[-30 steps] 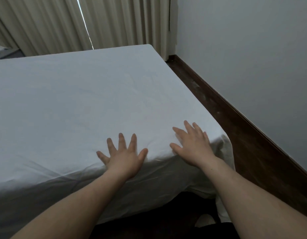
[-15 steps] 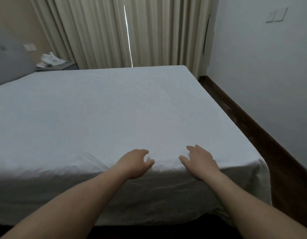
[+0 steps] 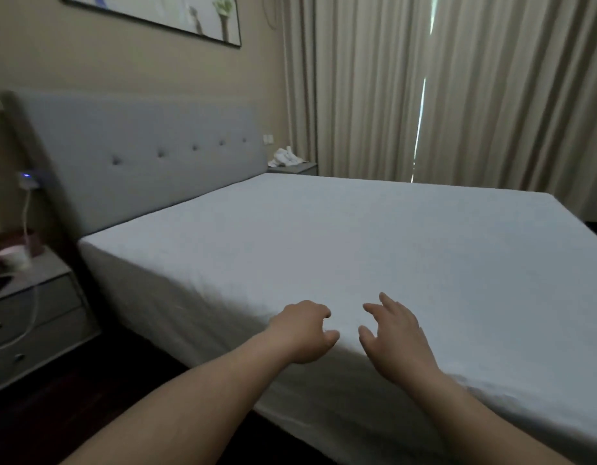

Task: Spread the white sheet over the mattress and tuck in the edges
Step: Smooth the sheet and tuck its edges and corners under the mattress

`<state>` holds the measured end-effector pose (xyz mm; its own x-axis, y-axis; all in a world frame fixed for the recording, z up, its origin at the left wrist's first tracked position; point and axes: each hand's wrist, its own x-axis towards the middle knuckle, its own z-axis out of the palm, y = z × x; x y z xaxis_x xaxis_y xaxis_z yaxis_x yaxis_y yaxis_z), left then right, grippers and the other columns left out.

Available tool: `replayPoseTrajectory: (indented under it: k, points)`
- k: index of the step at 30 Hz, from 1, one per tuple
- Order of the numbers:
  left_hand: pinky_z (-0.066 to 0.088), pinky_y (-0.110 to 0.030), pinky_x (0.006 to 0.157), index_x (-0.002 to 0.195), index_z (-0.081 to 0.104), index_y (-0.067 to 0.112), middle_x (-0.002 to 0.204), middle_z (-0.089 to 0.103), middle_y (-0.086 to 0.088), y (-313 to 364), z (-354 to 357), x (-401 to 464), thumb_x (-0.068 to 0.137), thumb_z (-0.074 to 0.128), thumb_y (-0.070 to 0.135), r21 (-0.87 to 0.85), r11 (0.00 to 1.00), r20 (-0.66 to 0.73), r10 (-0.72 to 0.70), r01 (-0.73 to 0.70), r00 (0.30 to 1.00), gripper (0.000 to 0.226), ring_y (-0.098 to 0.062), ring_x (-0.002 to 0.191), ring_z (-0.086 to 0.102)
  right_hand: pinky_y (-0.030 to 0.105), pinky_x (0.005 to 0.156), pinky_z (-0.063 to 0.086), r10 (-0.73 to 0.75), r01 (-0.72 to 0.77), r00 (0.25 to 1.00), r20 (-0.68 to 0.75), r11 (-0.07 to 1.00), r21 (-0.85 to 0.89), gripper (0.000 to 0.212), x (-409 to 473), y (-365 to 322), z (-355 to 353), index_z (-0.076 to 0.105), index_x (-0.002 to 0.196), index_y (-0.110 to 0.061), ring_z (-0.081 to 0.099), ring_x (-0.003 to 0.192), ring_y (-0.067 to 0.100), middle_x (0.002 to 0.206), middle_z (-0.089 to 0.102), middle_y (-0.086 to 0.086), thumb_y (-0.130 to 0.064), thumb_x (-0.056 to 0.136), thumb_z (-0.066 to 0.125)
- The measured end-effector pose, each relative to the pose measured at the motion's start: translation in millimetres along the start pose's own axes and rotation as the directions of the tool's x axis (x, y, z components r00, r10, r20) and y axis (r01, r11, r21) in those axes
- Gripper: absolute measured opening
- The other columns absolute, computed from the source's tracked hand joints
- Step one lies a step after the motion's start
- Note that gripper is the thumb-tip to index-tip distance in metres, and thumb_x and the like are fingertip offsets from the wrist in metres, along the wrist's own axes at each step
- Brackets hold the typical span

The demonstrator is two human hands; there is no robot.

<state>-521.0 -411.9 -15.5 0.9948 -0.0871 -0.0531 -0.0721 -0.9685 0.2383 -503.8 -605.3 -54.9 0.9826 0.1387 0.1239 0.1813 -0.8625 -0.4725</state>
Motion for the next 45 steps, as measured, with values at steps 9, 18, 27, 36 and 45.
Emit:
replayPoseTrajectory:
  k: [9, 18, 27, 36, 45]
  points:
    - [0.043, -0.043, 0.113, 0.147, 0.050, 0.028, 0.153, 0.049, 0.005, -88, -30, -44, 0.090, 0.051, 0.061, -0.038, 0.987, -0.054, -0.160, 0.159, 0.986, 0.066, -0.020, 0.140, 0.046, 0.048, 0.123, 0.028, -0.174, 0.174, 0.985, -0.004, 0.985, 0.004, 0.050, -3, -88, 16, 0.048, 0.150, -0.030, 0.021, 0.155, 0.019, 0.169, 0.024, -0.004, -0.041, 0.101, 0.051]
    - [0.044, -0.043, 0.112, 0.147, 0.051, 0.027, 0.153, 0.049, 0.002, -74, -28, -55, 0.092, 0.053, 0.055, -0.040, 0.992, -0.036, -0.121, 0.119, 0.992, 0.062, -0.023, 0.139, 0.048, 0.048, 0.121, 0.031, -0.086, 0.085, 0.996, -0.013, 0.996, -0.016, 0.047, -24, -65, -6, 0.053, 0.147, -0.029, 0.026, 0.154, 0.020, 0.167, 0.030, -0.004, -0.038, 0.101, 0.053]
    - [0.041, -0.042, 0.114, 0.148, 0.050, 0.028, 0.155, 0.046, 0.004, 7, -18, -44, 0.094, 0.054, 0.054, -0.018, 0.998, 0.001, 0.060, -0.060, 0.998, 0.060, -0.022, 0.141, 0.045, 0.047, 0.122, 0.030, 0.045, -0.049, 0.993, -0.113, 0.998, -0.035, 0.045, -61, -3, -62, 0.054, 0.145, -0.031, 0.027, 0.153, 0.020, 0.166, 0.033, -0.004, -0.038, 0.101, 0.051]
    - [0.044, -0.043, 0.111, 0.148, 0.050, 0.030, 0.153, 0.049, 0.006, 134, 6, -37, 0.094, 0.055, 0.054, -0.002, 0.945, 0.062, 0.327, -0.327, 0.943, 0.059, -0.020, 0.137, 0.048, 0.050, 0.121, 0.032, 0.253, -0.269, 0.937, -0.240, 0.962, -0.036, 0.044, -134, 87, -131, 0.055, 0.144, -0.030, 0.031, 0.151, 0.023, 0.165, 0.035, -0.004, -0.039, 0.102, 0.050]
    - [0.046, -0.042, 0.109, 0.148, 0.050, 0.029, 0.152, 0.050, 0.004, 264, 36, -54, 0.096, 0.056, 0.052, 0.034, 0.821, 0.149, 0.560, -0.570, 0.815, 0.057, -0.022, 0.135, 0.051, 0.047, 0.111, 0.043, 0.460, -0.493, 0.798, -0.388, 0.870, 0.017, 0.041, -227, 163, -188, 0.061, 0.137, -0.024, 0.047, 0.137, 0.024, 0.150, 0.052, -0.005, -0.035, 0.099, 0.053]
